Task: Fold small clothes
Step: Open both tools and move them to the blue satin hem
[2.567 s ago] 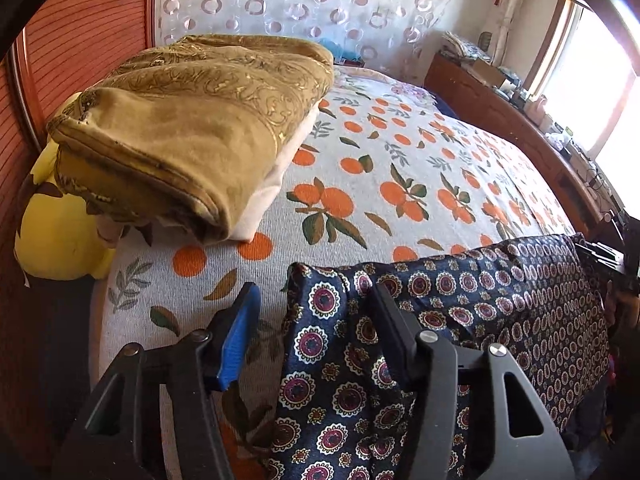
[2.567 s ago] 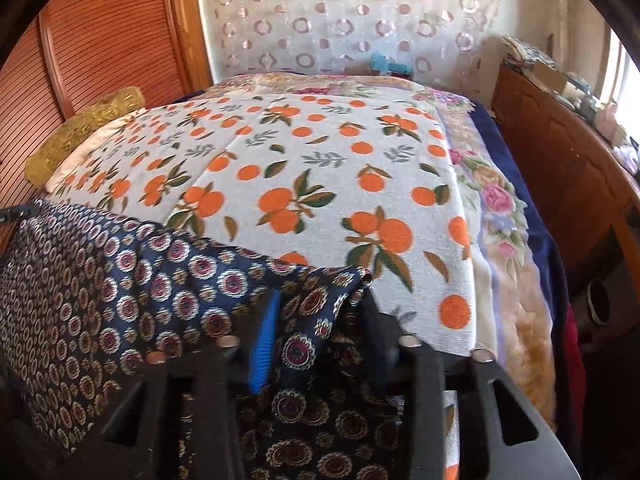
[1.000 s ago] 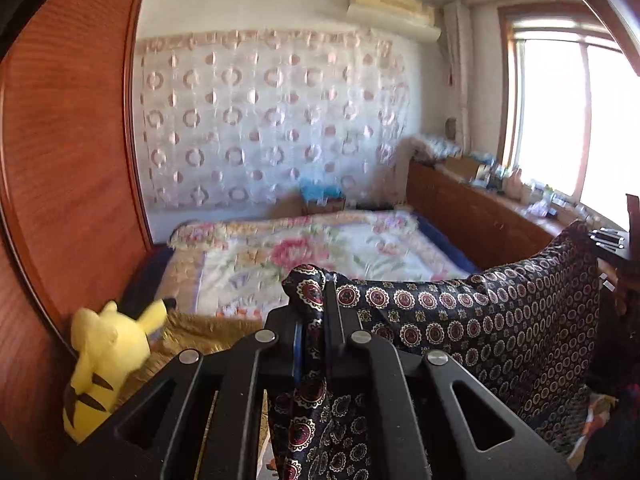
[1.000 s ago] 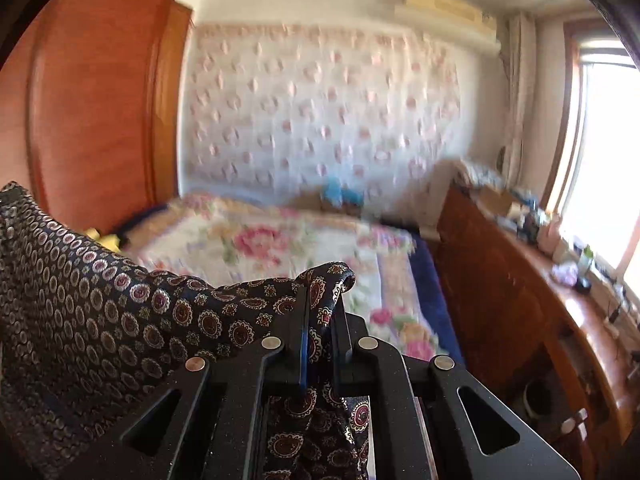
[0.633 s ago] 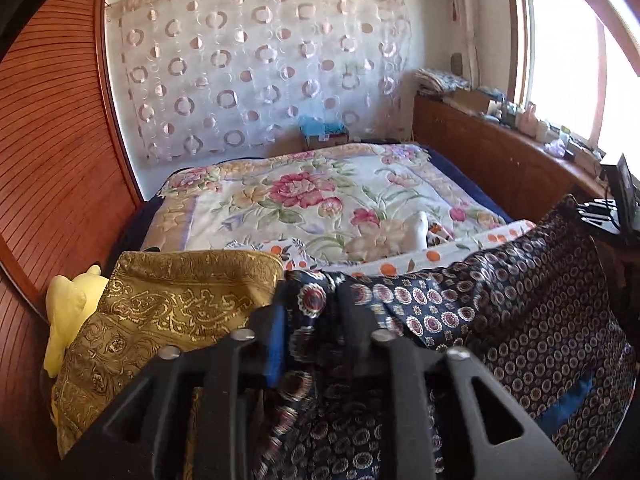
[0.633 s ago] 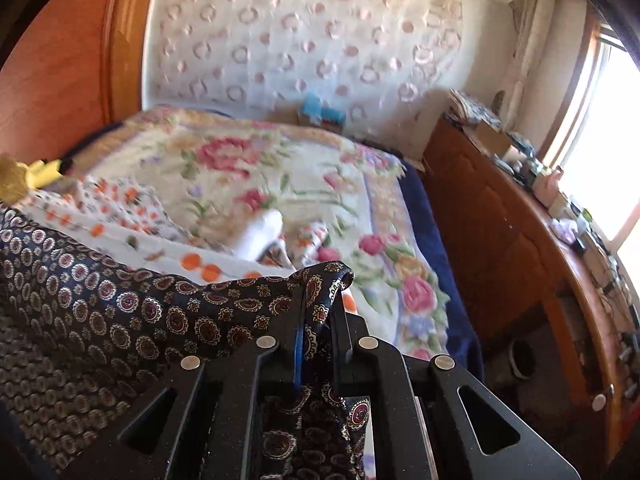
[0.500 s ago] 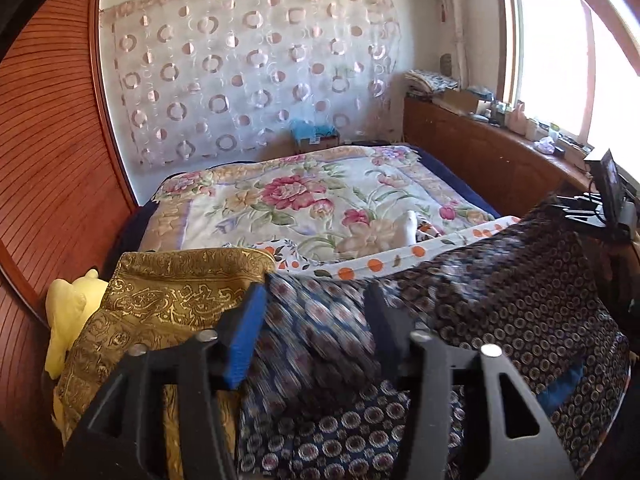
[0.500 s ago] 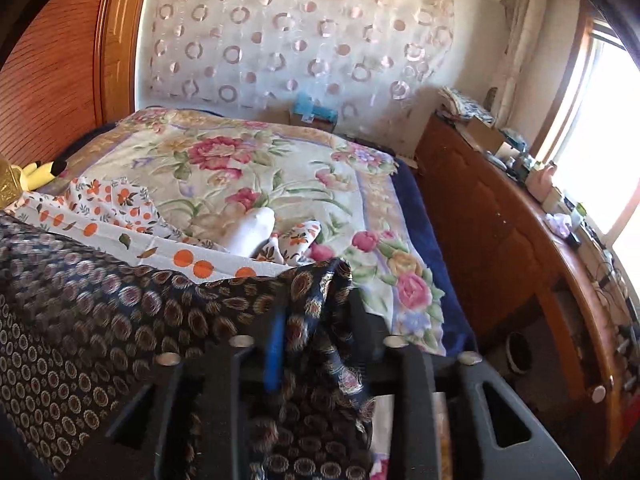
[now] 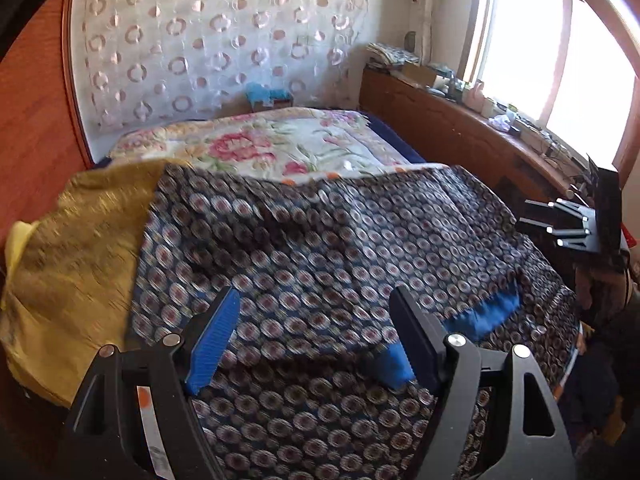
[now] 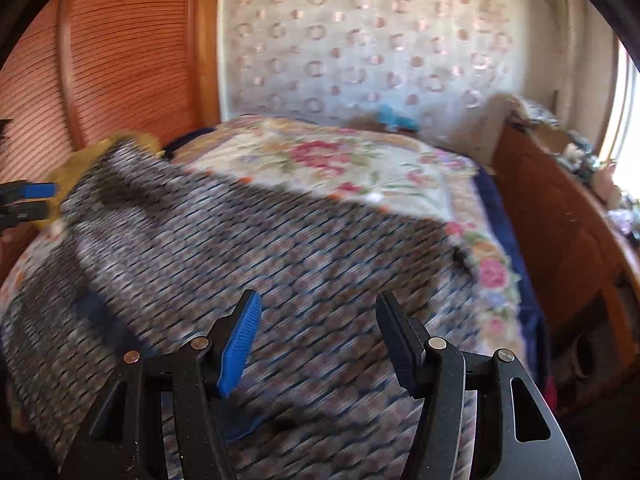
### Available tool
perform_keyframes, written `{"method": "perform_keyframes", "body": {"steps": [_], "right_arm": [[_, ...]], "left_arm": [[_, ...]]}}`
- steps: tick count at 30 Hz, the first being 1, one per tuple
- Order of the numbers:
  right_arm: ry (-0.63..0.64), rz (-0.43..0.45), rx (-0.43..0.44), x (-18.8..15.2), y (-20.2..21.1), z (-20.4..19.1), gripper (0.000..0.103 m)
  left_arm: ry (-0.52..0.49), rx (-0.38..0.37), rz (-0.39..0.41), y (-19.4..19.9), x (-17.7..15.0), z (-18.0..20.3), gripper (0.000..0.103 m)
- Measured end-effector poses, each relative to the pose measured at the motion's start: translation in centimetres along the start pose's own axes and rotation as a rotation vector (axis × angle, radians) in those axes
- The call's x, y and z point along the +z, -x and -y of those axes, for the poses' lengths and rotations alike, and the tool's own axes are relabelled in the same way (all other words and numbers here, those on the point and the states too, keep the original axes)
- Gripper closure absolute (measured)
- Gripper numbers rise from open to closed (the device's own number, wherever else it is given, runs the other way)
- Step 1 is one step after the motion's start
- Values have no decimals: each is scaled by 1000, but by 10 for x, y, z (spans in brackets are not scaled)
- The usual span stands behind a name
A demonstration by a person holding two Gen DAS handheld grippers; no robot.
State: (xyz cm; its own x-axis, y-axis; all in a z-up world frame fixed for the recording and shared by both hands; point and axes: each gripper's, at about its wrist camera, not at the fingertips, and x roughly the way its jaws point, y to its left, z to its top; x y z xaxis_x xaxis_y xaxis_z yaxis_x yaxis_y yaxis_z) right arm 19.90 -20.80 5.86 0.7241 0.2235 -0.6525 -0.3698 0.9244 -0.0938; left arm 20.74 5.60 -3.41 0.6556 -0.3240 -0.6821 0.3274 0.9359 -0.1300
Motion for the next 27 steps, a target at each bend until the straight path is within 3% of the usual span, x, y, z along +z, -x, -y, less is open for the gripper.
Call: {"method": "perform_keyframes", "body": {"steps": [7,21,27], "right_arm": [[-5,-34,87,-39,19,-31,41],[-29,-120,98,-72,-18,-12,41],[-18,-112,74,-78,-24,-12,41]], "left_arm": [[21,-72,-31,-9,-34,22,25],[-40,-27,-102,-32,-68,50,25],[-36,-40,-130,-37,-76,52,25]]}}
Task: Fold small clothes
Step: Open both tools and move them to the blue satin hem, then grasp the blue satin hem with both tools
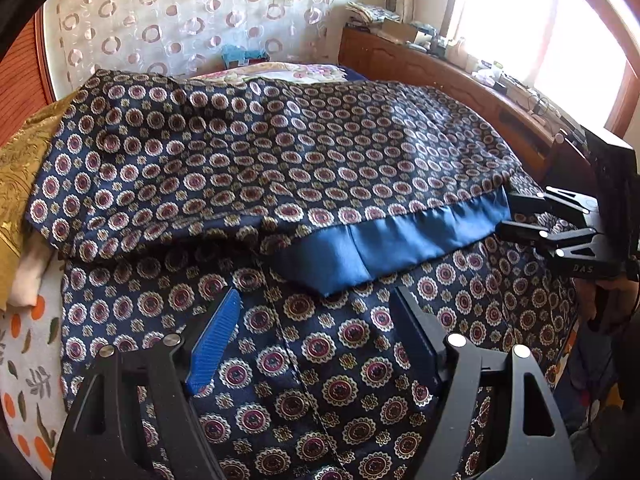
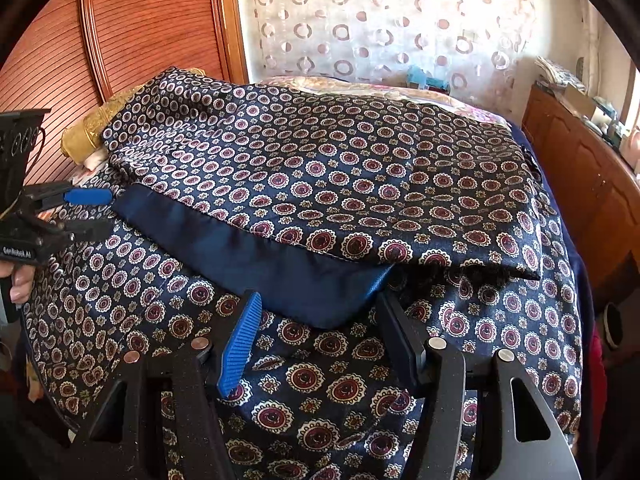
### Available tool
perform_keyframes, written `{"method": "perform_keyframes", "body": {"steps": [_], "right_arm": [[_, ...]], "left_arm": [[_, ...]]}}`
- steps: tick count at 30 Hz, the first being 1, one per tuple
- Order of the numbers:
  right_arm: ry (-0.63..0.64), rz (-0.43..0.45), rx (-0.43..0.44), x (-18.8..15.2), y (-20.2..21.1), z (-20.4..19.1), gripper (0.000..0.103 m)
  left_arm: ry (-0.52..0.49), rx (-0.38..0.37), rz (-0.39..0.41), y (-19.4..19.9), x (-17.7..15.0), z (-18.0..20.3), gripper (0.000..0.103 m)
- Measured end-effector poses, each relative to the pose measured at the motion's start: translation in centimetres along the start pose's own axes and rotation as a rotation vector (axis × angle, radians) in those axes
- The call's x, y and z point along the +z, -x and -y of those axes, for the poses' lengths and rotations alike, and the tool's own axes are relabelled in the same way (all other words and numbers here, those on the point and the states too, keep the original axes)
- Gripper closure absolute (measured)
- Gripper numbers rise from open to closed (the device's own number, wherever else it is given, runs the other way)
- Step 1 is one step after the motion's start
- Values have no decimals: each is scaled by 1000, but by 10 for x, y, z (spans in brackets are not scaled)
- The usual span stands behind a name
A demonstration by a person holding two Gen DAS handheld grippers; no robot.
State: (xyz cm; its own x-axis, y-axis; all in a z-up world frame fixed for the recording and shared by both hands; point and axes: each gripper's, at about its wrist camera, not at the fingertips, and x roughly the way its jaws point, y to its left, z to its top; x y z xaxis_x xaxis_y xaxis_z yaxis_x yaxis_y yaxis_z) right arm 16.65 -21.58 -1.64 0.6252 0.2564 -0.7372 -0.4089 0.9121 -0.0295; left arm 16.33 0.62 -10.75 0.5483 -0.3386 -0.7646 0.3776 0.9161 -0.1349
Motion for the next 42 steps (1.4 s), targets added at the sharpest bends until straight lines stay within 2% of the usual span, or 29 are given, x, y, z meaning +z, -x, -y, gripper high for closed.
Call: {"method": "perform_keyframes", "body": {"steps": [1,3,8,13,20,22,24,25,27,29,34,38,40,42], "right_arm": [[3,0,-3,-1,0,-1,41],[9,-1,-9,-1,-2,-3,41],[10,0,-8,0,-9,-5,41],[4,4,-1,-1,-10,-3,41],[3,5,-1,-2,-10,-3,41],[-1,6,0,-2,-10,-2,41],[-5,8,3,-2,-9,-1,41],[-8,9,5,-3,-9,-1,41],[-18,13,13,-3,-8,1,41],[-21,10,15,-3,-7,2,42],[-49,-6,42,6,-6,5,61],[-48,-23,13,16,-11,5,76],[-51,-34,1,16,-16,7,92],[-54,-30,12,16,-15,7,99]], "left_arm": [[-5,1,5,1,-1,1,25],[-7,-22,9,3,-2,4,36],[-10,-46,4,1,2,9,50],[37,-41,11,-3,11,5,50],[141,-93,26,-9,20,-9,51],[149,-85,31,-11,20,-10,59],[150,-59,37,-11,19,-11,72],[147,-56,40,-11,18,-11,74],[144,-60,41,-12,16,-12,85],[144,-60,46,-12,15,-12,87],[139,-64,44,-11,14,-11,92],[121,-59,50,-9,12,-6,94],[111,-58,61,-5,10,-3,95],[102,-67,72,1,8,1,97]]}}
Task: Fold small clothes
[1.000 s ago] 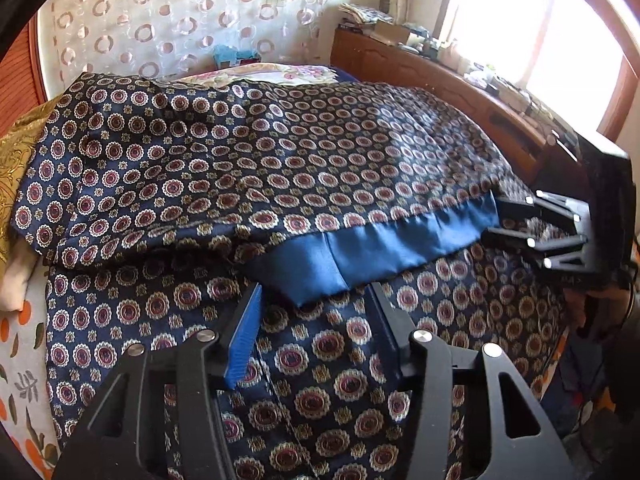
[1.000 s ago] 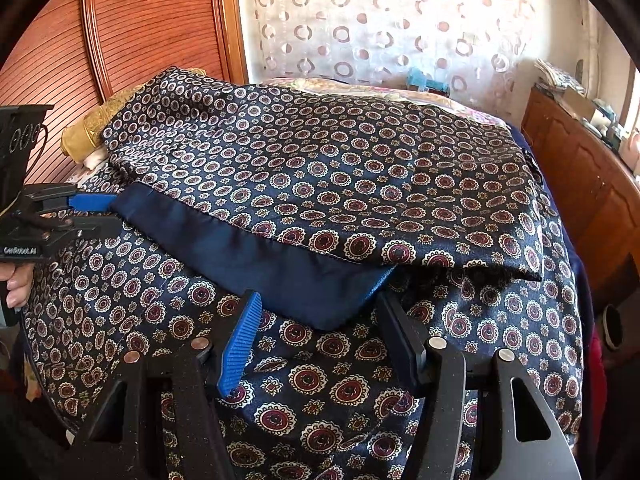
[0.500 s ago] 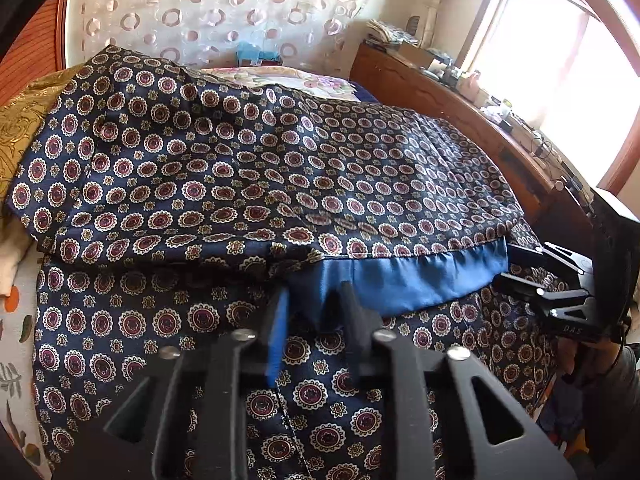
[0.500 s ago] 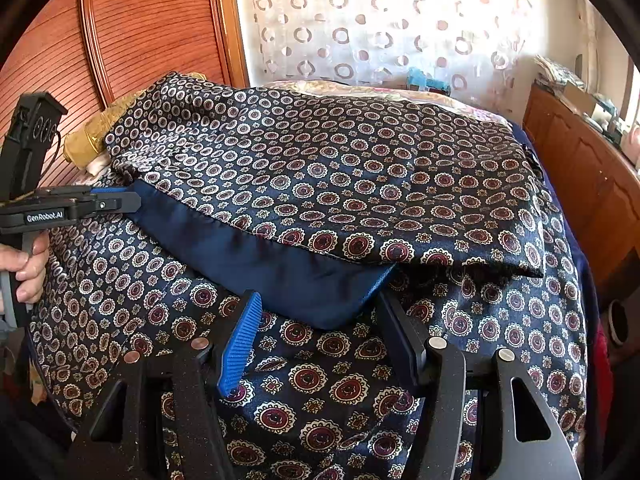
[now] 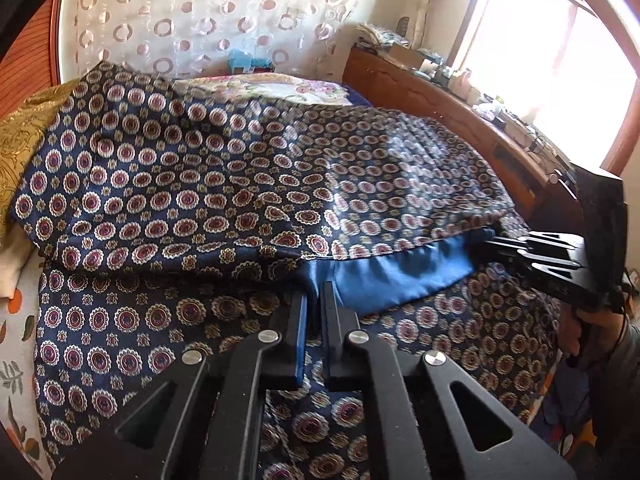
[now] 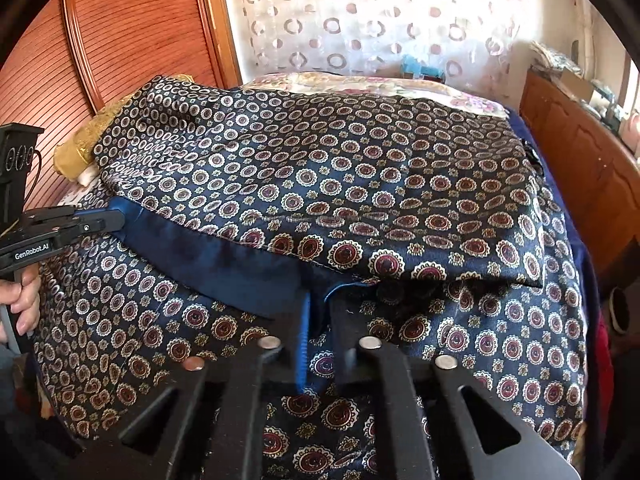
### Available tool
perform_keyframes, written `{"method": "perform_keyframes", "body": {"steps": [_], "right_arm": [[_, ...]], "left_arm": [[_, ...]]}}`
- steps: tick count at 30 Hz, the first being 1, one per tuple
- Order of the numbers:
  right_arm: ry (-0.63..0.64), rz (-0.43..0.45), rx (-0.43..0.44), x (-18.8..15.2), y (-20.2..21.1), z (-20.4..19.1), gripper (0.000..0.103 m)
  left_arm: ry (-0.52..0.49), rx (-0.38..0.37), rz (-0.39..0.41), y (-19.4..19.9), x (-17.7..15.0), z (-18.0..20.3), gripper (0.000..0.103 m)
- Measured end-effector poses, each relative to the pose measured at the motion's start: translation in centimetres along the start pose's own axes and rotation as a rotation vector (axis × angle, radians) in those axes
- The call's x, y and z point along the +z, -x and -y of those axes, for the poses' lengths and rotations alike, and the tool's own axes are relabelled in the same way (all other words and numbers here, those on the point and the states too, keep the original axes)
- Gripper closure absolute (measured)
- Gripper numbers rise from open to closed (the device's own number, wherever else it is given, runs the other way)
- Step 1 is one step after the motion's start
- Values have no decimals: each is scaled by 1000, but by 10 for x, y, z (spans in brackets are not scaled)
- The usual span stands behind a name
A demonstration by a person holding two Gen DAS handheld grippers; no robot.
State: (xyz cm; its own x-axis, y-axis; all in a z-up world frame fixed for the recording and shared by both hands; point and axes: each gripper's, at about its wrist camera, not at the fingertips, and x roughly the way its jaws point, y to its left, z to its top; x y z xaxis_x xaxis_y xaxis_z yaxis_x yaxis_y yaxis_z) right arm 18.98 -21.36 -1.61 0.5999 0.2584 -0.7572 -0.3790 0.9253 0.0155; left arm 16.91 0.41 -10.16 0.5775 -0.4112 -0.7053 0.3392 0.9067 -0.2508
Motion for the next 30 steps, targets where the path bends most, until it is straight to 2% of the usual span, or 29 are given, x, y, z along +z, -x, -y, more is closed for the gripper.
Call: {"method": "perform_keyframes", "body": {"steps": [6,10,13,22,30], "right_arm": [[-22,71,41,-10,30,0,101],[-26,111,62,-21,56,1,102],[-25,121,79,-34,74,3,102],[-20,108,108,-74,108,0,102],[9,89,100,-80,122,-3,102]], "left_arm": [[-36,-32,55,36,-15,17,97],[-23,-62,89,62,-29,23,97],[-35,-54,101,75,-39,28,97],[-43,-64,70,92,-71,40,97],[-49,-71,44,95,-87,48,97]]}}
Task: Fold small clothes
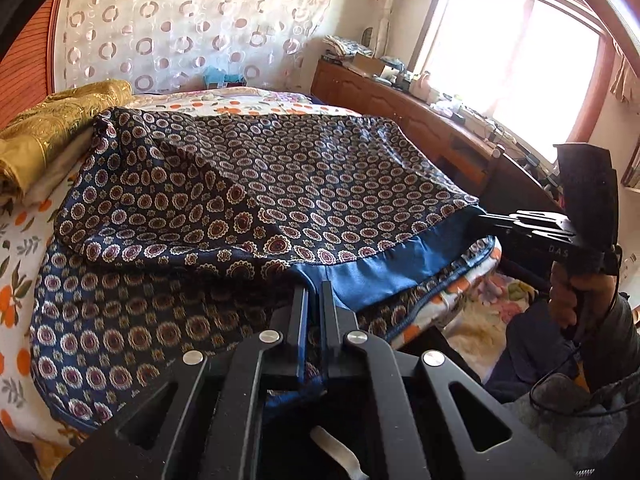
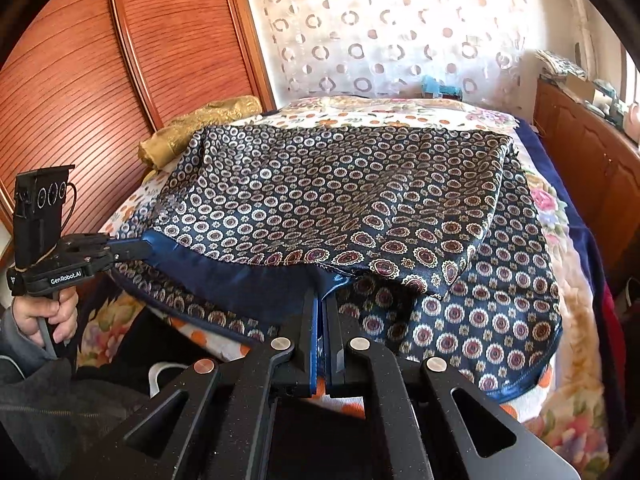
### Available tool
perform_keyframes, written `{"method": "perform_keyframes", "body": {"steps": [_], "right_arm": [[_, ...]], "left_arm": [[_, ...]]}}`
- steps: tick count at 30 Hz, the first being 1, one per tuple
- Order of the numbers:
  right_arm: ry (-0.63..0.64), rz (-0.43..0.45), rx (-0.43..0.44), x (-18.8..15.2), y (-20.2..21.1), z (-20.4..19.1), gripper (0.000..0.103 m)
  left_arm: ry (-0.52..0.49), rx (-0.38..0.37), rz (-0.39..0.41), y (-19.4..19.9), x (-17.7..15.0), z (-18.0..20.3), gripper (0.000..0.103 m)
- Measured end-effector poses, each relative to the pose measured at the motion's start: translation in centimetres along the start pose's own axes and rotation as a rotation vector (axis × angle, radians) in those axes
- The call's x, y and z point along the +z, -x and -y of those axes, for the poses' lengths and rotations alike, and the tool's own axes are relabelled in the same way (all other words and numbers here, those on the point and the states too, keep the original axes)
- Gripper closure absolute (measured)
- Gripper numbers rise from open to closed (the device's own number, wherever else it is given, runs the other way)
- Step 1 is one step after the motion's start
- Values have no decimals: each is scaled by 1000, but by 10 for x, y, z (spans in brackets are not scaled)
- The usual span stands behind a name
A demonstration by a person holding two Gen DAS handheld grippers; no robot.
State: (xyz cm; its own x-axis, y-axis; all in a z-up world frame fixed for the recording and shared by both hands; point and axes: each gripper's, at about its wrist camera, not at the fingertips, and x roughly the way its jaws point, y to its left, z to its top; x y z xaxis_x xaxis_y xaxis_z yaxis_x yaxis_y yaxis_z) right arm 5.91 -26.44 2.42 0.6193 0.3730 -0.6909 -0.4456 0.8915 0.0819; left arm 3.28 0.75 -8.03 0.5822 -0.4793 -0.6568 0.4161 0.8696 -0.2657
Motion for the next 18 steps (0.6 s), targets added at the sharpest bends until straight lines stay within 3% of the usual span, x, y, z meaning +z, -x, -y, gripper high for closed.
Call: {"method": "perform_keyframes", "body": {"steps": [9,10,12,15,18], "right_arm": [[-46,-30,8,-6,-5,4,98],[-47,-21,3,-5,0,5,97],[-50,-2,-9,-4,8,9,96],[-62,38,-34,-3,24,16,87],[-72,64,-63,-6,34,26,78]], "left_arm": [[2,20,-36,-7,-2,-3,96],[-3,24,-32,-5,-1,-3,92],[-2,27,-23,-1,-2,-5,61],[28,38,3,9,-1,-17,50],[60,95,37,19,3,-35,47]]}}
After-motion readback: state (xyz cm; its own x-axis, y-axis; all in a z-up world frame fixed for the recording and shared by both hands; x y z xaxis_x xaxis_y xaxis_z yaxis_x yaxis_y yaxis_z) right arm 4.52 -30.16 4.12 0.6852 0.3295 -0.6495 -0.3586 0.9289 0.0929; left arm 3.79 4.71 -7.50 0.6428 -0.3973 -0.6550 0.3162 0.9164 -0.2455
